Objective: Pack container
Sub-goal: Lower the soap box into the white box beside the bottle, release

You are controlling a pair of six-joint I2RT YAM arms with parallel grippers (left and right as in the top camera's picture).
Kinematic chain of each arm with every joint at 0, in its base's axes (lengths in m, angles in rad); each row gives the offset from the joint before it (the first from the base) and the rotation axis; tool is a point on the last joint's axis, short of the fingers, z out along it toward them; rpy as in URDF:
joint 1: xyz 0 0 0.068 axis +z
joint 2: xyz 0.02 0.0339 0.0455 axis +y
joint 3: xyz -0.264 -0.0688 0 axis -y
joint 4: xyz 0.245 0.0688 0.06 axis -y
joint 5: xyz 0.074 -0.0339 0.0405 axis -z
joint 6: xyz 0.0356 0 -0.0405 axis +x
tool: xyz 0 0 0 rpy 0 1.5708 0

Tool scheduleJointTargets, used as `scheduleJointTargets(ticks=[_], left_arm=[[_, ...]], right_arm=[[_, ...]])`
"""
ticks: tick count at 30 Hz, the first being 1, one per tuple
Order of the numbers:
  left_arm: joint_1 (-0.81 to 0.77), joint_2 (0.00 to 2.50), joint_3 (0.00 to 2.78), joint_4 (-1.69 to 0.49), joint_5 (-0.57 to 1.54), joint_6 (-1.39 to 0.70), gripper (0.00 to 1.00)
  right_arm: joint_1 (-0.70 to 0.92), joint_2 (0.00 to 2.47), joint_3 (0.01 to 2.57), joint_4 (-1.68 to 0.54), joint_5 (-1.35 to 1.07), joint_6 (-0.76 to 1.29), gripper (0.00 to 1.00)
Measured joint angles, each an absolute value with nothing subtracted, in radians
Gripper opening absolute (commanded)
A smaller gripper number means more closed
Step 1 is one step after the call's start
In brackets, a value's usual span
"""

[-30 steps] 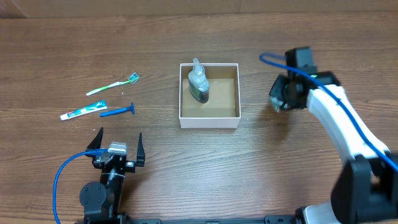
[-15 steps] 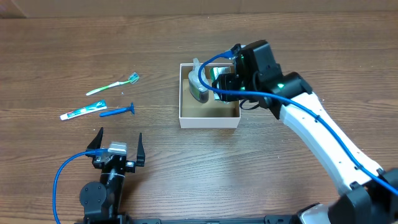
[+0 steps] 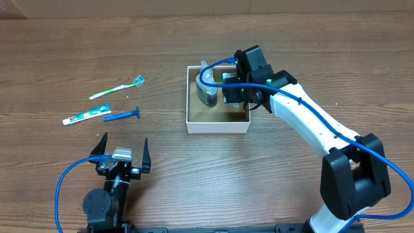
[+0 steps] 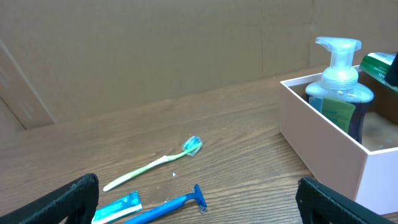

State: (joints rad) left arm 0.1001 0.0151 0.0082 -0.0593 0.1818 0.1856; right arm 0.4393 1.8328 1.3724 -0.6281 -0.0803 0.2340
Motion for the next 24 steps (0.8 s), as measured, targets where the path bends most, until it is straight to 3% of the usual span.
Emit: scheduleJointTargets(ticks=[7, 8, 10, 11, 20, 24], left_arm=[[0.100, 0.015, 0.008, -0.059, 0.182, 0.186, 1.00], [0.100, 0.015, 0.008, -0.059, 0.182, 0.186, 1.00], [0.100, 0.015, 0.008, -0.059, 0.182, 0.186, 1.00], [0.100, 0.015, 0.008, -0.059, 0.182, 0.186, 1.00], [0.100, 0.015, 0.008, -0.059, 0.182, 0.186, 1.00], [0.100, 0.015, 0.008, -0.059, 0.182, 0.186, 1.00]], right_arm=[[0.440, 1.894, 1.372, -0.587, -0.071, 0.234, 0.45], [0.440, 1.901, 1.372, -0.576, -0.073, 0.234, 0.48], [0.441, 1.917, 1.372, -0.558, -0.073, 0.234, 0.65], [0.442, 1.921, 1.372, -0.547, -0.070, 0.233, 0.68], [0.441, 1.923, 1.375, -0.551, -0.051, 0.231, 0.71], [0.440, 1.924, 1.476, -0.688, 0.015, 0.232, 0.74]])
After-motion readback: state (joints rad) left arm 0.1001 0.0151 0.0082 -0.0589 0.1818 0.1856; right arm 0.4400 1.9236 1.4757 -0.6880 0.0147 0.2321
